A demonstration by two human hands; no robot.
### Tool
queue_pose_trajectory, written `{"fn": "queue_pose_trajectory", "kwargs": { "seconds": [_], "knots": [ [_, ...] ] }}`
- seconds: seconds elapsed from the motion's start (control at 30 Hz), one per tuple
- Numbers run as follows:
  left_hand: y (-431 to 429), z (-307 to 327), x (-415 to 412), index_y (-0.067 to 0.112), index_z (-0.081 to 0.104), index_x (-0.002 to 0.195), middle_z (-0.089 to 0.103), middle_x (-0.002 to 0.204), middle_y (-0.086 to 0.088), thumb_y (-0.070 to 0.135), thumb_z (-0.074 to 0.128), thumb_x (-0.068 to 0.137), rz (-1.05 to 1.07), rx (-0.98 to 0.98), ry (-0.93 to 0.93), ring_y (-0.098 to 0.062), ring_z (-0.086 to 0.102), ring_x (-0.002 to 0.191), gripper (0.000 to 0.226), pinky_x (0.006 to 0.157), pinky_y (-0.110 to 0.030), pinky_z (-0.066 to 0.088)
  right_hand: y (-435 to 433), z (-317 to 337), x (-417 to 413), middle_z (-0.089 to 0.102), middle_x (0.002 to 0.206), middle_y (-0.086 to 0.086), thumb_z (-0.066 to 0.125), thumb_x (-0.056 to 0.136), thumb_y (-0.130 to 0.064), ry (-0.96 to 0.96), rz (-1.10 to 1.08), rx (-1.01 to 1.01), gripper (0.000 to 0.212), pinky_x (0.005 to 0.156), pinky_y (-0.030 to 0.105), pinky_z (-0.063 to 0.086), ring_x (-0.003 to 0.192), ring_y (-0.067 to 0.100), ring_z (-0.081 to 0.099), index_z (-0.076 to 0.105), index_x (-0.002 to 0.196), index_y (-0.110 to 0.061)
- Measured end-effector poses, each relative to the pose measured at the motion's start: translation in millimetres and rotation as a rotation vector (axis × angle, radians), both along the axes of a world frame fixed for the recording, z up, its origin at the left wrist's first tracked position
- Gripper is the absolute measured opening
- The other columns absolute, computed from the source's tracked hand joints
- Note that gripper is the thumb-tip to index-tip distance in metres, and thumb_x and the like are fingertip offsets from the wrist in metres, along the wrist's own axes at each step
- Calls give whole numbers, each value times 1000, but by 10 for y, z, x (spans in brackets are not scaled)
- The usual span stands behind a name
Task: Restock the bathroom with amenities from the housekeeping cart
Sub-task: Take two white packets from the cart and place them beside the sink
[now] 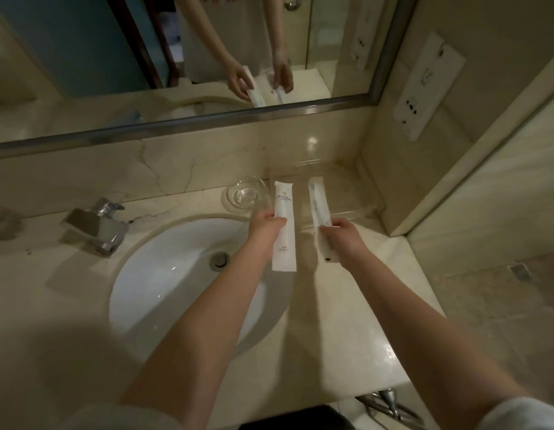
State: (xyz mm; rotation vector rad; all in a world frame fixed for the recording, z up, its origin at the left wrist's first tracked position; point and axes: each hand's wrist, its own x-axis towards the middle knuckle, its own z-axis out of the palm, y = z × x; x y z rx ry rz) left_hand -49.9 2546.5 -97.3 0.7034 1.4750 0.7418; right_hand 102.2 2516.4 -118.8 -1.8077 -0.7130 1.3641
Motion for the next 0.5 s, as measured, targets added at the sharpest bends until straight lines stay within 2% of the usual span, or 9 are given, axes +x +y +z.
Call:
{"fn": "queue_pose_trajectory", "kwargs": {
  "seconds": [0.1,0.17,0.23,0.33,0.4,0.5],
  "knots": [
    [135,-26,199,-2,53,123,58,107,-21,-6,46,87,-33,-24,-63,-33,59,97,37,92,-52,48,100,-66,137,56,71,4,49,90,-1,72,-25,6,14,50,25,42,59,17,52,59,85,-10],
    [225,-79,349,-4,50,125,57,109,-22,-8,42,88,-41,-51,-88,-34,57,98,38,90,-52,48,165,-126,234,61,73,3,51,90,-2,114,-75,13,17,52,25,45,60,15,57,61,84,-14],
    [270,-153,493,-2,45,130,56,116,-23,-6,43,89,-29,-97,-110,-35,57,101,42,86,-48,48,195,-191,312,64,82,6,54,90,-5,139,-116,18,12,58,28,47,67,18,60,63,97,-9],
    [263,-258,631,0,43,133,58,121,-21,0,48,91,-13,-154,-129,-33,59,101,42,80,-43,51,215,-312,419,63,91,10,61,85,-11,156,-181,-5,31,66,33,49,75,23,60,57,115,-3],
    [222,-334,663,-1,44,129,59,115,-17,2,50,92,-10,-184,-129,-29,59,100,38,76,-40,51,201,-355,471,60,88,7,61,86,-11,206,-225,-10,24,69,35,47,75,21,59,56,108,-6],
    [132,-451,651,-1,45,130,59,112,-14,4,49,93,-36,-228,-139,-27,59,103,38,78,-39,49,141,-382,513,55,81,2,57,90,-10,294,-265,-22,7,62,31,44,71,17,55,53,95,-12]
  ]
}}
